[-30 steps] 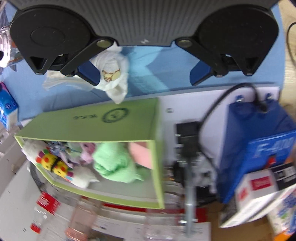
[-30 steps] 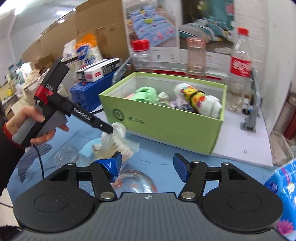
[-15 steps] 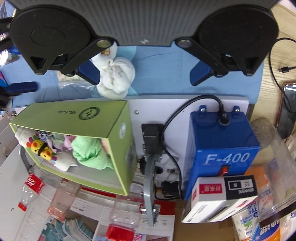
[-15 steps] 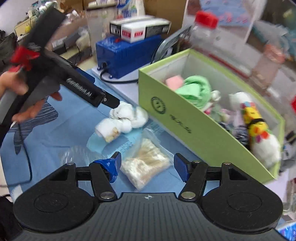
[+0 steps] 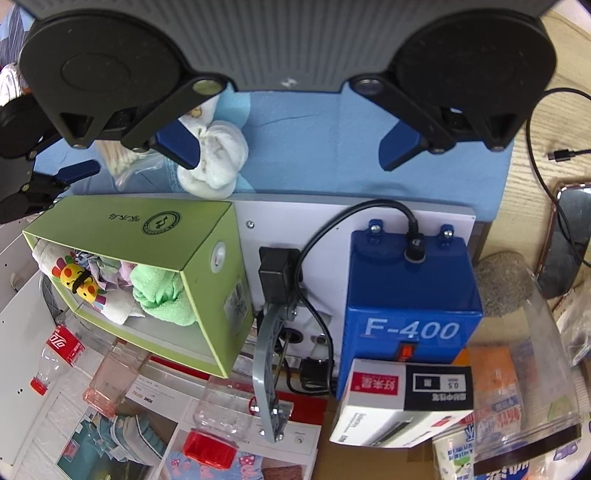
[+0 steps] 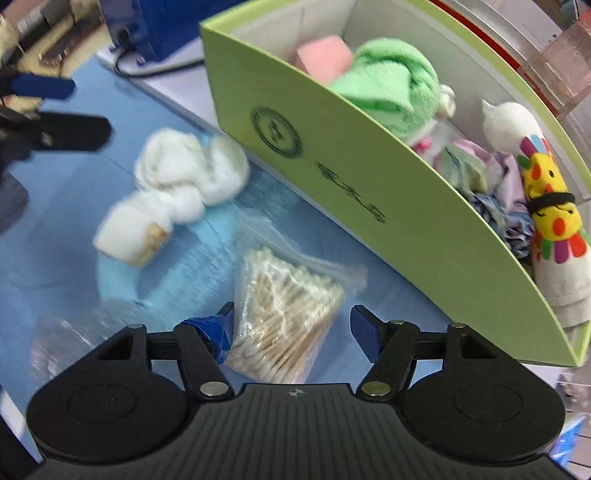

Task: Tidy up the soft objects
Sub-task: 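Grasp the white knotted cloth bundle with the left tool while the right tool grasps the cotton-swab bag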

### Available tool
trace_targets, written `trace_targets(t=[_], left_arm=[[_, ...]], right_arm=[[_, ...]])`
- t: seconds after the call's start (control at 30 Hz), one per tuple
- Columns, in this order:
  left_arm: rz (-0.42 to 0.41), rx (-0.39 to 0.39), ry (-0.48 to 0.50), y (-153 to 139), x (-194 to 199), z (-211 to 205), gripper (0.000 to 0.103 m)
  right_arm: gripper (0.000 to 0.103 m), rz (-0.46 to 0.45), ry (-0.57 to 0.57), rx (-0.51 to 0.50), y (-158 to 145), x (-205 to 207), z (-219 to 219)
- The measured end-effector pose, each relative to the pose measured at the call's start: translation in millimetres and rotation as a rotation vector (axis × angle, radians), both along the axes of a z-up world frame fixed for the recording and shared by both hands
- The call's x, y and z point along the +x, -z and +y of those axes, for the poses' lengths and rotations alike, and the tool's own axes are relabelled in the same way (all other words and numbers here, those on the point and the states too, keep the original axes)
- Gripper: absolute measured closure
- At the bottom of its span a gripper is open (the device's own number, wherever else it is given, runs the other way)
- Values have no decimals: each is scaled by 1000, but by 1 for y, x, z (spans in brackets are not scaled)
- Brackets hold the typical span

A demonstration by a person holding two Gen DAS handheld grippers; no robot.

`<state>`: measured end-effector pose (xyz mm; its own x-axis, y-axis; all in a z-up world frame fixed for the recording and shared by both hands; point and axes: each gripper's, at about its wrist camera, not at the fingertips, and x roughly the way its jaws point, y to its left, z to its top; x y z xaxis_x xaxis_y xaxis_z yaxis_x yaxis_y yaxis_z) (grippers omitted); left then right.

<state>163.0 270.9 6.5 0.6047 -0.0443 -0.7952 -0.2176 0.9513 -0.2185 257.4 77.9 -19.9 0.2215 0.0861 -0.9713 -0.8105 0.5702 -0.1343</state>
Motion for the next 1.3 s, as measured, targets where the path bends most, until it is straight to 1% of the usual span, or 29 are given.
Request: trace_targets(t=[0.07,0.17,0.3,0.4,0.43,0.5,0.63,0.77,0.8,0.87,0.93,0.97,1.0,1.03,1.1,1.13,1.17,1.23,1.3], left_arm=[[6,7,0,1,1,-1,1],[19,6,8,4,6,-5,1],[28,13,40,6,14,-17,1],[38,-15,88,9,25,-28,1],[45,-24,105,10,29,-34,1],[66,-22,135,15,39,-45,1],[112,30,161,26,52,-60,1],[140,32,149,38,57,-61,1],[143,37,145,39,59,-61,1],[154,45,151,42,62,-63,1],[164,50,161,46,64,-66,1],[161,67,168,47,63,-67,1],[164,82,177,47,63,-69,1],[165,92,184,48,63,-69,1],[161,99,183,48,64,-70,1],[160,100,180,48,64,-69,1],[161,101,179,48,65,-69,1],[161,103,186,48,65,-68,1],[160,105,195,48,63,-67,1]], right_arm=[[49,2,29,-13,-1,9,-14],[48,17,109,-10,-2,29,-43],[46,111,235,50,3,54,-92],[46,126,290,124,6,61,-124],[46,118,280,161,6,60,-131],[46,104,206,223,2,51,-137],[46,78,56,301,-2,35,-135],[46,46,-43,313,1,30,-121],[46,47,-65,313,4,36,-116],[46,40,-112,308,8,31,-110],[46,-2,-175,299,9,25,-104],[46,-17,-209,293,8,21,-102],[45,-28,-239,286,6,25,-101],[45,-26,-239,279,3,24,-103],[45,43,-204,280,0,33,-104],[45,67,-189,299,0,36,-105],[45,98,-162,335,0,40,-107],[45,231,-57,407,3,55,-111],[45,329,22,503,1,65,-115]])
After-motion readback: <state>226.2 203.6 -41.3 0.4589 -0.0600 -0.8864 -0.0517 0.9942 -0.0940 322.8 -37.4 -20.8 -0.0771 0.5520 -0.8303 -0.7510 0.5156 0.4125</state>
